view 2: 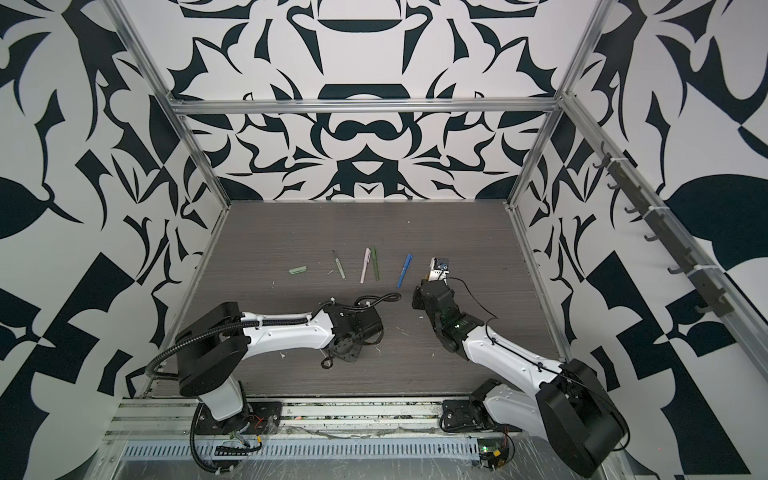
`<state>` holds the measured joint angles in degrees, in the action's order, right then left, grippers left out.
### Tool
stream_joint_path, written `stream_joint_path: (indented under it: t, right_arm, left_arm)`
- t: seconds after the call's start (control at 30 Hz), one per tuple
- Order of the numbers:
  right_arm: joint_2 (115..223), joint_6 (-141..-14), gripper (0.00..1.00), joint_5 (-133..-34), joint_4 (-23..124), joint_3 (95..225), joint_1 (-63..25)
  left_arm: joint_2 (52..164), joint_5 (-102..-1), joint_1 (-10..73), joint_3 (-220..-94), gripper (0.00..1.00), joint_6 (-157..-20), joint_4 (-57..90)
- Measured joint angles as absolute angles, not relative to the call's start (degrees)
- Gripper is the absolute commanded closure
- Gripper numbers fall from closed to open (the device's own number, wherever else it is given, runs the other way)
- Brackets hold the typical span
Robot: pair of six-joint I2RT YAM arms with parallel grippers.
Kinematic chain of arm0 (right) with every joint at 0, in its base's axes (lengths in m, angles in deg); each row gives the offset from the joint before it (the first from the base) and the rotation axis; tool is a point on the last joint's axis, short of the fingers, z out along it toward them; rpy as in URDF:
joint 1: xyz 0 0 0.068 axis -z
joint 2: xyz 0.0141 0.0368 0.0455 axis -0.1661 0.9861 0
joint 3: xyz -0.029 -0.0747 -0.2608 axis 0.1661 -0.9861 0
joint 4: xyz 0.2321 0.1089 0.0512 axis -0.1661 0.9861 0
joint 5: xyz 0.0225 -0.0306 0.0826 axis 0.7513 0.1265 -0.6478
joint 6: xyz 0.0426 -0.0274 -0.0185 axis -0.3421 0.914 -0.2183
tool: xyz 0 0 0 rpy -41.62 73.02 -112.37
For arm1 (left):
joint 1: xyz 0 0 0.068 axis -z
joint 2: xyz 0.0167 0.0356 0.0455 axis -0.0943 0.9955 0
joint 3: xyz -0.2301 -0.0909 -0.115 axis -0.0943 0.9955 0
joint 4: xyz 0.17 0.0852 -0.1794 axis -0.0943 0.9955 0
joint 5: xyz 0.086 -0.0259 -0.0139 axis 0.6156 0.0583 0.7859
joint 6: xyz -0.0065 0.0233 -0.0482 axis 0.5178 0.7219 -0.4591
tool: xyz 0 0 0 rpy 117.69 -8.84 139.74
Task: Insert the pens into the pen caps
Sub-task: 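Raise the orange-brown pen upright with the left gripper, nib pointing up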
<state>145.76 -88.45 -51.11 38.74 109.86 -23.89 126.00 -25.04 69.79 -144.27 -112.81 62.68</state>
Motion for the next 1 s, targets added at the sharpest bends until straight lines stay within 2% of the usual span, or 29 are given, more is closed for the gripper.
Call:
stream_joint_path:
  t: [0.4,0.67,0.87,1.0]
  right_arm:
    - [145.74,-88.45,0.95,-51.72,38.76,109.86,-23.89]
    - [144.58,-88.45,0.95,-51.81,38.76,109.86,-23.89]
    - [144.37,-88.48,0.96,-52.49,38.78,109.86,-23.89]
    - [143.67,-89.24,0.96,-54.59,38.74,109.77,-23.89]
  left_arm:
    - [126.33,-32.08,66.38,-144.9,0.74,-110.74,63.21]
    - [127.77,-33.96,65.75,-146.68,0.93,-108.81,64.15]
    - [127.18,-33.85,65.68,-146.17,1.0,-107.57,63.49]
    - [123.88,-32.67,65.66,-142.28,1.0,-106.04,58.86]
